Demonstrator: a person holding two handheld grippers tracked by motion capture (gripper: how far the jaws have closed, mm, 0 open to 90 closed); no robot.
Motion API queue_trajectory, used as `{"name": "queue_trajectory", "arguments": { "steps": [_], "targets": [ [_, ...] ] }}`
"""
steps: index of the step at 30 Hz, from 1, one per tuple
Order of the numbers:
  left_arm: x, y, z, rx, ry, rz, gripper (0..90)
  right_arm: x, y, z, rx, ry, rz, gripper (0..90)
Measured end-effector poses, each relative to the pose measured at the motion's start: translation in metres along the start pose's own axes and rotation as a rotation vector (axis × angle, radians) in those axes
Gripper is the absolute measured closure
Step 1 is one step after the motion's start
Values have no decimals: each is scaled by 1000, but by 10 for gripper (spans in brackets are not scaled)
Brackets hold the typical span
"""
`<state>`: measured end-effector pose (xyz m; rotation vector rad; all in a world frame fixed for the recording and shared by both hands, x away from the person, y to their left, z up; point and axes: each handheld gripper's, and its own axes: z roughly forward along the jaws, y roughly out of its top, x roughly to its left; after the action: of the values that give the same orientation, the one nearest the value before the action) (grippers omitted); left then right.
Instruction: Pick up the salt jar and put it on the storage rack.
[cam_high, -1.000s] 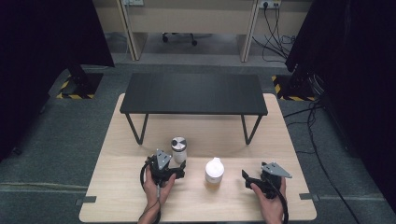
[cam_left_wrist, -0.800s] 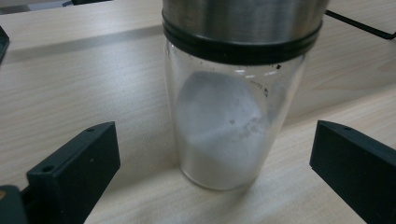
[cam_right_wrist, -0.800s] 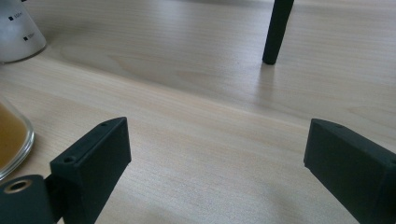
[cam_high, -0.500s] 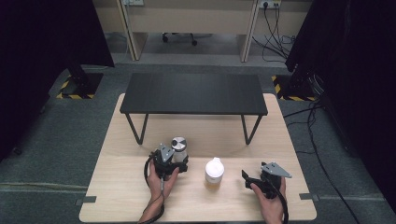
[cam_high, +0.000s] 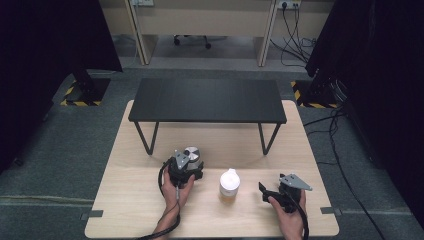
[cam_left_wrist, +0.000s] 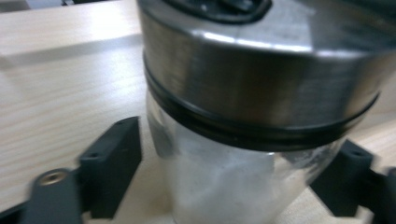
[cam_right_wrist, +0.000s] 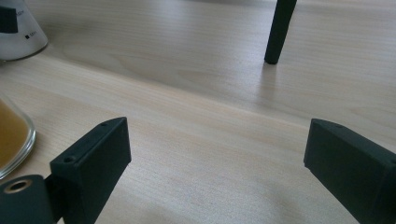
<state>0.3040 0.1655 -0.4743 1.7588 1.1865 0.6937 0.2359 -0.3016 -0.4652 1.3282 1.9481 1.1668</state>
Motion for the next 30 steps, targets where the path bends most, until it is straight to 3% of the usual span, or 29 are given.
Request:
{"name": "queue_trajectory", "arguments": {
  "steps": [5, 30],
  "targets": [
    [-3, -2, 0, -11, -5, 12, 309, 1, 0, 0, 1, -1, -6, 76],
    [-3, -1, -5, 0, -13, 16, 312, 1, 0, 0, 2, -1, -6, 75]
  ]
}}
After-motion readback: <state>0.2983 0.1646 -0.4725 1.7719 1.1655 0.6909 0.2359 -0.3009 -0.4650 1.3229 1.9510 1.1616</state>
